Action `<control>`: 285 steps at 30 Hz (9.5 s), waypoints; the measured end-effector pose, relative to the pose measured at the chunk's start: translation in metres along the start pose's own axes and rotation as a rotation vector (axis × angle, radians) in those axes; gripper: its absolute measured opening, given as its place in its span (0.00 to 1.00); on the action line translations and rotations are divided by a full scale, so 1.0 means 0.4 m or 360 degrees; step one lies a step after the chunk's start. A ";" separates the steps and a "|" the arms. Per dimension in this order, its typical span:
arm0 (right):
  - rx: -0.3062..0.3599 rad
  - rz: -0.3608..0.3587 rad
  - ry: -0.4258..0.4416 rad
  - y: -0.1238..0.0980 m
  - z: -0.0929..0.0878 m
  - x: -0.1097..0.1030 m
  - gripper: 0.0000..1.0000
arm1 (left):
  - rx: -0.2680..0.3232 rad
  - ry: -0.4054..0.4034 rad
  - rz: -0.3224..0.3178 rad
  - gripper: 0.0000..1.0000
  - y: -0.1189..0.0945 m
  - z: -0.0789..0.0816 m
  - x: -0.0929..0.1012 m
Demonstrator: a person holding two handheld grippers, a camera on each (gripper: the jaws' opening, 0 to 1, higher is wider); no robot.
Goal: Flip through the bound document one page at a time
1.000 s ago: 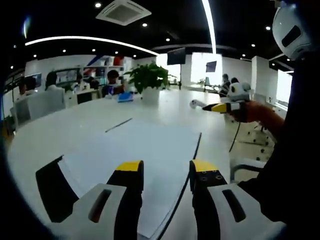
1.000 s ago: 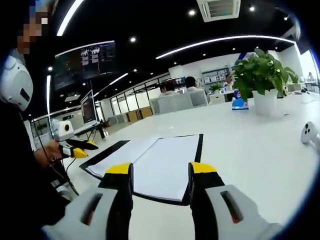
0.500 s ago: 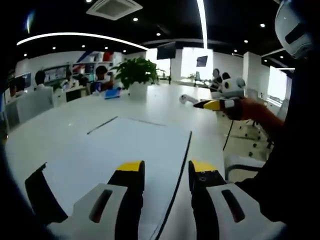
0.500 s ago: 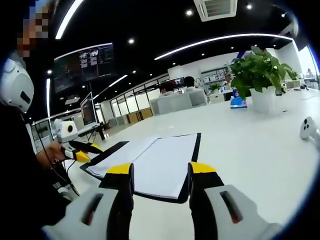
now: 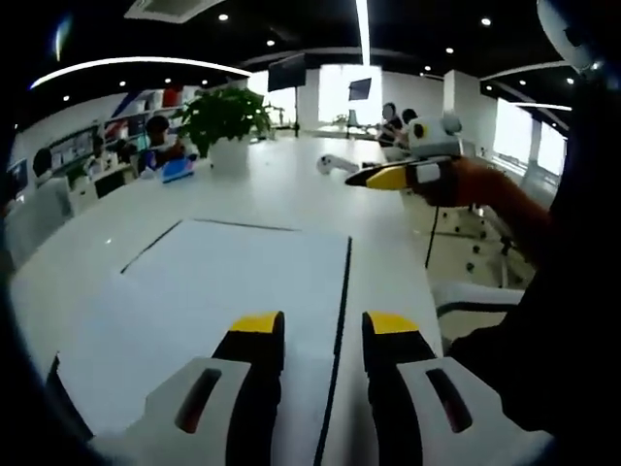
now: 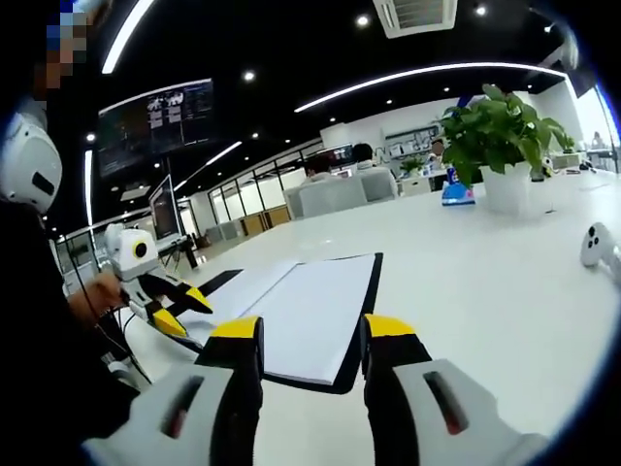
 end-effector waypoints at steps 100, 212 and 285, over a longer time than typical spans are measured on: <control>-0.0079 0.0048 0.0006 0.005 -0.049 0.064 0.37 | -0.0128 -0.0050 -0.0243 0.29 0.103 -0.047 -0.034; -0.0275 0.0105 0.0106 0.003 -0.108 0.054 0.33 | 0.0068 -0.0210 -0.0241 0.28 0.122 -0.032 -0.034; -0.0285 0.0103 0.0108 0.004 -0.114 0.052 0.32 | -0.0056 0.0008 -0.0199 0.28 0.127 -0.037 -0.028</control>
Point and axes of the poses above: the point that each gripper's makers call its tool centre point, and the gripper's own axes: y roughly forward along the fingers, x roughly to its right, z roughly out of its top, the point moved 2 cm from there along -y, roughly backward along the fingers, and after that the axes turned 2 degrees about -x, right-handed, at the moved point
